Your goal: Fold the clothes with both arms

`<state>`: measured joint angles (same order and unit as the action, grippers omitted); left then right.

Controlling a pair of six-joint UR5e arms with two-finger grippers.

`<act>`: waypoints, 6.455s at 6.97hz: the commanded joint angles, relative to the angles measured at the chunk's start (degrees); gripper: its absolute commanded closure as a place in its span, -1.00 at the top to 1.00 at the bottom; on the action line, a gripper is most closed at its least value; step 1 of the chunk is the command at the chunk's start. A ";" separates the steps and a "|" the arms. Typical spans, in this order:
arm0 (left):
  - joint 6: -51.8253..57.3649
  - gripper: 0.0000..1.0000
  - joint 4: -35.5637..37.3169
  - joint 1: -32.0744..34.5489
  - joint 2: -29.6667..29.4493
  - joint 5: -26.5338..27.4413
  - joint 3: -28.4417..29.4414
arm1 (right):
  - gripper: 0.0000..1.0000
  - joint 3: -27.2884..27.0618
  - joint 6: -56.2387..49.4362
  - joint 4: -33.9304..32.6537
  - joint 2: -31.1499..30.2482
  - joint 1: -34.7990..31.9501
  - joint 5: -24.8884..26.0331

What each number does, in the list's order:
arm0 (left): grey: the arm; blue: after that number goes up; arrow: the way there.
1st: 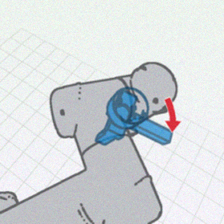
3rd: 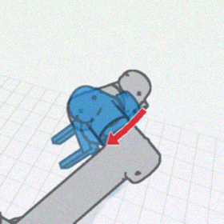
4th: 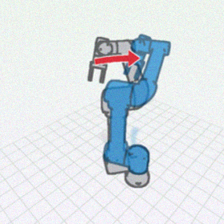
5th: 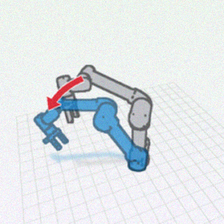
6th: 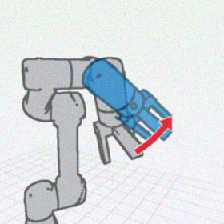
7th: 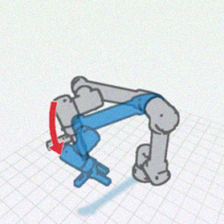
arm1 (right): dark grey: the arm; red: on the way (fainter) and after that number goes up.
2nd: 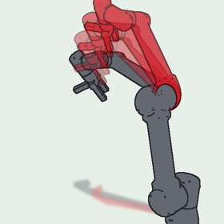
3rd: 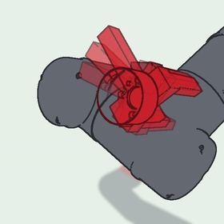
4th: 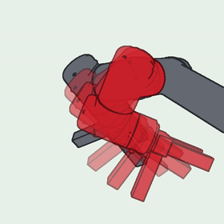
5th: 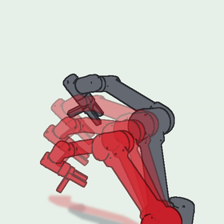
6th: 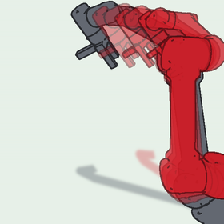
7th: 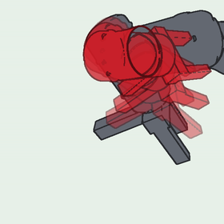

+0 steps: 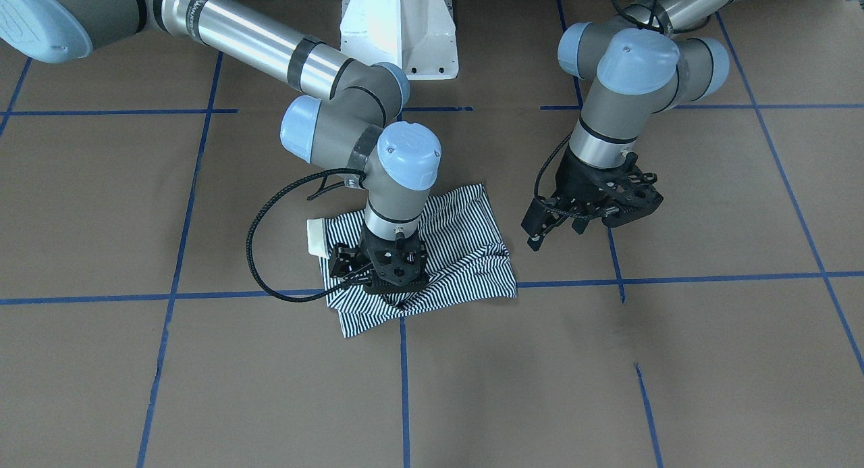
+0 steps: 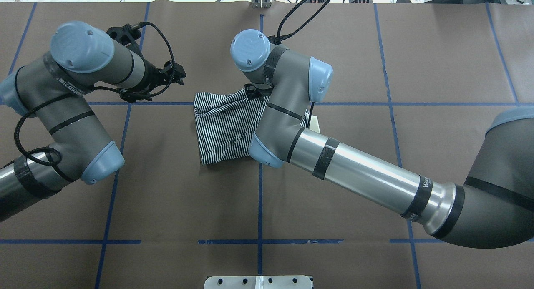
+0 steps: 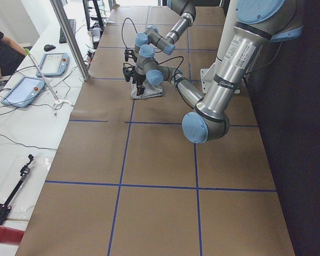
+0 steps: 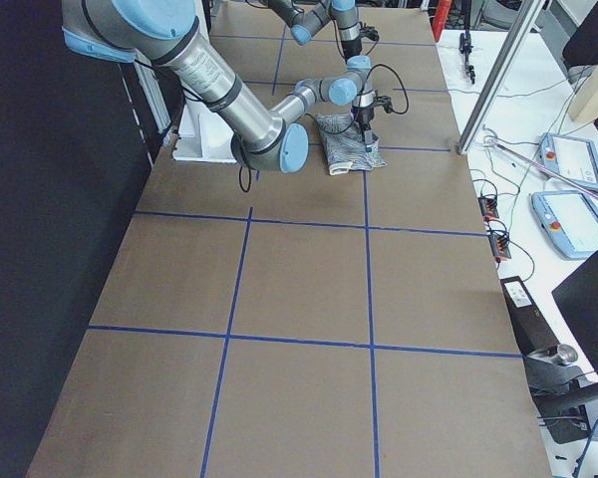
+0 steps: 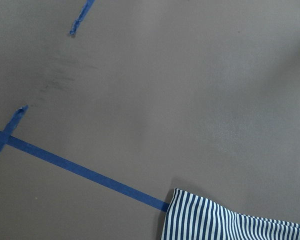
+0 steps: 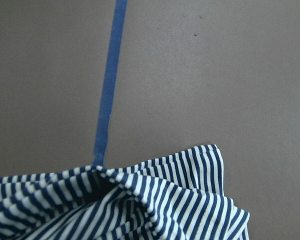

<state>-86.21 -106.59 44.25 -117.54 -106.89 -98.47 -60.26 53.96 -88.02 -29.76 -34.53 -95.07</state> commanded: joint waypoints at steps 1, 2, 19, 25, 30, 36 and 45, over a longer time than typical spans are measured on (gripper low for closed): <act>0.08 1.00 0.15 0.31 0.47 -0.42 -0.75 | 1.00 6.87 -5.94 7.19 0.67 -1.75 4.42; -0.01 1.00 0.15 0.22 0.38 -0.34 -0.67 | 1.00 9.78 -10.06 11.25 0.67 -5.07 5.15; -3.26 -1.00 -11.01 -6.37 -9.20 4.23 19.37 | 1.00 0.94 -11.33 11.56 -3.54 -16.79 -19.63; 1.75 -1.00 -10.48 -4.00 -8.41 5.73 19.37 | 1.00 0.94 -11.24 11.82 -4.16 -16.79 -19.54; 3.06 1.00 -10.13 -1.82 -8.41 5.20 19.02 | 1.00 -0.98 -11.50 8.77 -5.30 -18.54 -21.98; 49.10 1.00 -6.70 24.68 12.63 -12.69 4.45 | 1.00 -34.25 -48.93 -22.31 -32.48 -39.25 -30.44; 88.15 1.00 0.25 42.23 30.44 -19.76 5.43 | 1.00 -36.10 -68.64 -12.13 -59.88 -56.61 -40.37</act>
<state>2.01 -112.34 86.50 -86.91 -126.65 -91.55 -100.12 -15.48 -105.77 -89.50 -91.11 -135.31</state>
